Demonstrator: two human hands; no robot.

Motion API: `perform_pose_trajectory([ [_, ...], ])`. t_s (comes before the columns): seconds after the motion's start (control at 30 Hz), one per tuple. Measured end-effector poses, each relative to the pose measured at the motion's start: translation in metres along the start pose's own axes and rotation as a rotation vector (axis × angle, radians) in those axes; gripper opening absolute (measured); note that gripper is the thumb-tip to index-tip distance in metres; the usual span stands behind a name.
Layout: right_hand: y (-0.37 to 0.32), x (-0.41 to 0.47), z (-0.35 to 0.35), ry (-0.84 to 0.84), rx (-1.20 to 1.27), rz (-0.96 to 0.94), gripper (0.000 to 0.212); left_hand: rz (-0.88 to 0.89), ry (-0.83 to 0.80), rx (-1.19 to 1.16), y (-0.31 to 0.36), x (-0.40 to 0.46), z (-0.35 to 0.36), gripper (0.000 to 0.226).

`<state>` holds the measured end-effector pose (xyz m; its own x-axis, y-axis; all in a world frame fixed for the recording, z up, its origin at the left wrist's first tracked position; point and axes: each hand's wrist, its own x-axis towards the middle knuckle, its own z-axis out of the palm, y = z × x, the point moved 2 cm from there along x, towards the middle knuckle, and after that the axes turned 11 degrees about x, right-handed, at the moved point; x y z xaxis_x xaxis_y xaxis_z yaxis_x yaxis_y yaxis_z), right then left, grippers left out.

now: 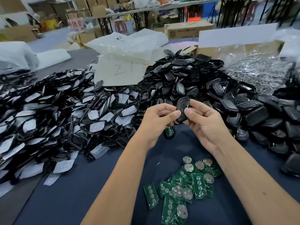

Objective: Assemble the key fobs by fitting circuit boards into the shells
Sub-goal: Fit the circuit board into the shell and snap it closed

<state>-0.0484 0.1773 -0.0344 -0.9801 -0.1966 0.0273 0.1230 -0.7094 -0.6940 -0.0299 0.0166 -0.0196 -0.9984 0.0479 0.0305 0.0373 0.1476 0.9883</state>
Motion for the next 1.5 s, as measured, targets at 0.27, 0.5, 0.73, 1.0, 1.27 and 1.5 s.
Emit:
perform_pose_trajectory([
  [0.27,0.002,0.003,0.000,0.049,-0.017,-0.015,0.041,-0.037,-0.011,0.013,-0.003,0.003,-0.002,0.020],
  [0.5,0.004,0.000,0.006,0.131,-0.153,-0.096,0.031,0.141,0.220,0.458,0.002,0.002,-0.001,0.014],
  [0.73,0.013,0.000,0.007,0.295,-0.259,-0.121,0.034,0.364,0.223,0.819,0.009,-0.002,0.008,0.012],
  [1.0,0.007,0.005,0.003,0.191,-0.064,-0.042,0.011,0.227,0.271,0.833,0.001,-0.002,-0.021,0.023],
  [1.27,-0.001,0.009,-0.009,0.068,0.010,0.093,0.022,0.080,0.087,0.852,-0.013,-0.001,-0.020,0.035],
  [1.5,0.001,0.003,-0.005,-0.033,-0.044,0.135,0.036,-0.121,0.224,-0.014,-0.014,0.000,-0.014,0.006],
])
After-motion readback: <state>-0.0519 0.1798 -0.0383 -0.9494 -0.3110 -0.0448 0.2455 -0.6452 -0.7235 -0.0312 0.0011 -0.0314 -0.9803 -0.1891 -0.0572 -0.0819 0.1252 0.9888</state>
